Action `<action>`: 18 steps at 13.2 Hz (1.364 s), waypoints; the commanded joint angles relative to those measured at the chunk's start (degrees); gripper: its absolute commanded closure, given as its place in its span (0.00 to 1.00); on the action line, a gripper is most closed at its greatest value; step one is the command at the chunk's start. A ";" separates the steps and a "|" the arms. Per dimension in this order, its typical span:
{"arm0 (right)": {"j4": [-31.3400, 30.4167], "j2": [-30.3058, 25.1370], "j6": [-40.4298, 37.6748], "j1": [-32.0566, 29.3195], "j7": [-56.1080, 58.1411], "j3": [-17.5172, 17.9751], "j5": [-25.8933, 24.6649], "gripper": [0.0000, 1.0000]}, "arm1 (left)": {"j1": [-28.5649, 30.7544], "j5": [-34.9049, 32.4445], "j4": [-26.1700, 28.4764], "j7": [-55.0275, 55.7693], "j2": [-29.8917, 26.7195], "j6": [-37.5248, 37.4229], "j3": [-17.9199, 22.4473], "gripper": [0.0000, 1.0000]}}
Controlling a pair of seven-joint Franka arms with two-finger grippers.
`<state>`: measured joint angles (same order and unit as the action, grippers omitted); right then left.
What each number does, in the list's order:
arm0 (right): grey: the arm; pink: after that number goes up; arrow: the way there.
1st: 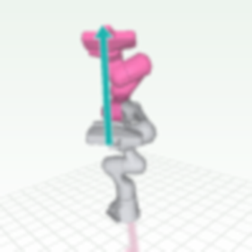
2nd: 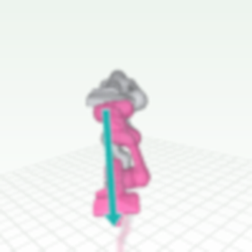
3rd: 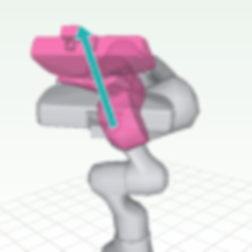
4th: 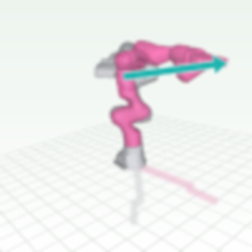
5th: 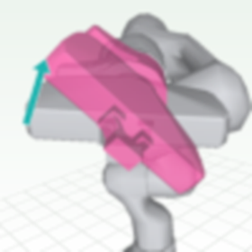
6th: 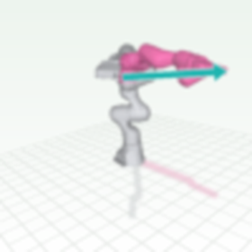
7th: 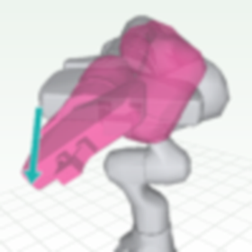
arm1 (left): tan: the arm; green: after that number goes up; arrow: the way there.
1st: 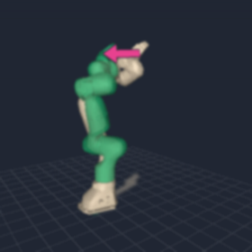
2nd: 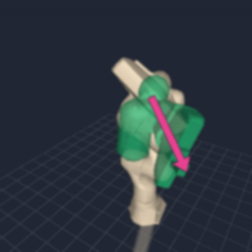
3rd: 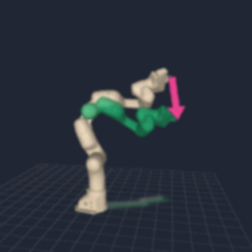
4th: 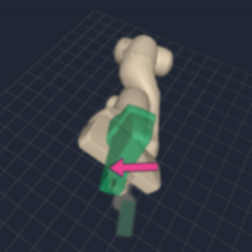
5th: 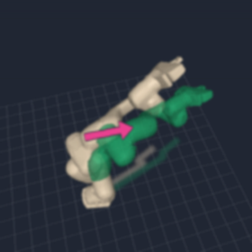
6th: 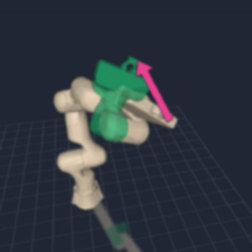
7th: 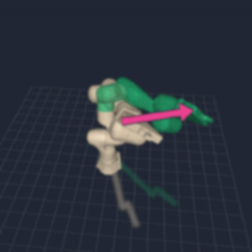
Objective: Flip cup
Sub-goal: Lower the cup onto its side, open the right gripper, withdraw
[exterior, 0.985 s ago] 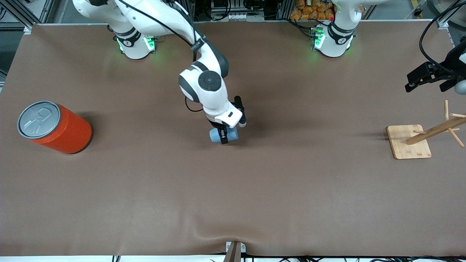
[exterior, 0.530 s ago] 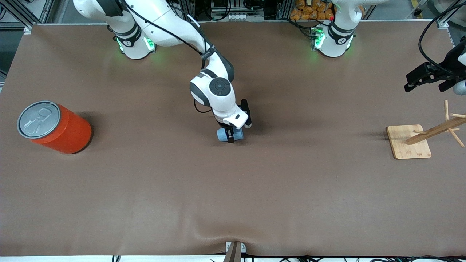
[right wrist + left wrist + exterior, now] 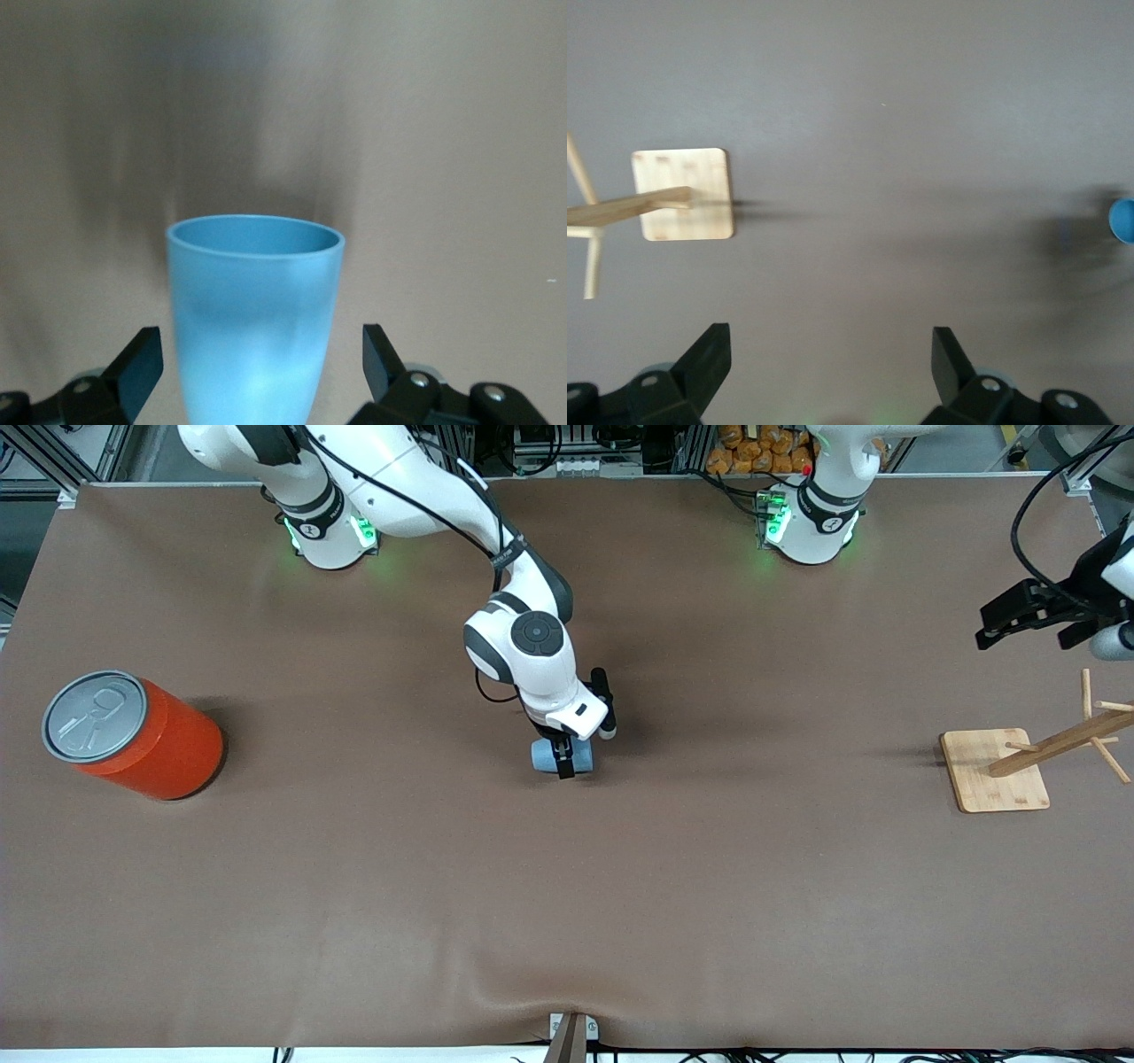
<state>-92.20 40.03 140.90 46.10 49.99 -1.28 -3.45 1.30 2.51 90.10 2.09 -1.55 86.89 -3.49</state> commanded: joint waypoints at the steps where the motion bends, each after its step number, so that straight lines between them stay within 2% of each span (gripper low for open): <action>1: -1.23 -6.61 -7.62 0.13 -5.40 -0.04 -0.07 0.00 | 0.11 6.69 0.17 0.11 3.11 0.29 -0.46 0.00; 3: -1.23 -9.95 -11.24 0.05 -8.41 0.22 0.45 0.00 | -1.29 9.96 0.86 0.55 5.67 3.18 -0.64 0.00; 6: -1.14 -15.22 -18.09 -2.84 -8.85 -0.39 6.95 0.00 | -4.28 16.01 6.21 0.99 8.04 12.75 -1.17 0.00; 8: -0.27 -18.04 -21.17 -7.31 -11.13 -0.31 7.05 0.00 | -5.86 20.32 9.12 0.99 9.80 18.03 -1.17 0.00; 10: 3.41 -19.28 -26.69 -11.18 -15.08 -0.39 7.05 0.00 | -7.97 22.79 10.10 0.99 12.61 22.08 -1.17 0.00; 12: 7.20 -19.20 -31.54 -16.97 -17.46 -0.48 6.96 0.00 | -10.08 26.91 10.10 0.99 16.38 25.42 -1.34 0.00; 18: 10.02 -18.85 -30.25 -36.14 -21.23 -0.39 7.83 0.00 | -16.58 45.98 14.13 -0.41 23.68 37.81 -1.43 0.00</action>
<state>-84.46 20.47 110.82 14.42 32.50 -3.03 3.22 -13.66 43.85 102.50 2.44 21.29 121.32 -5.04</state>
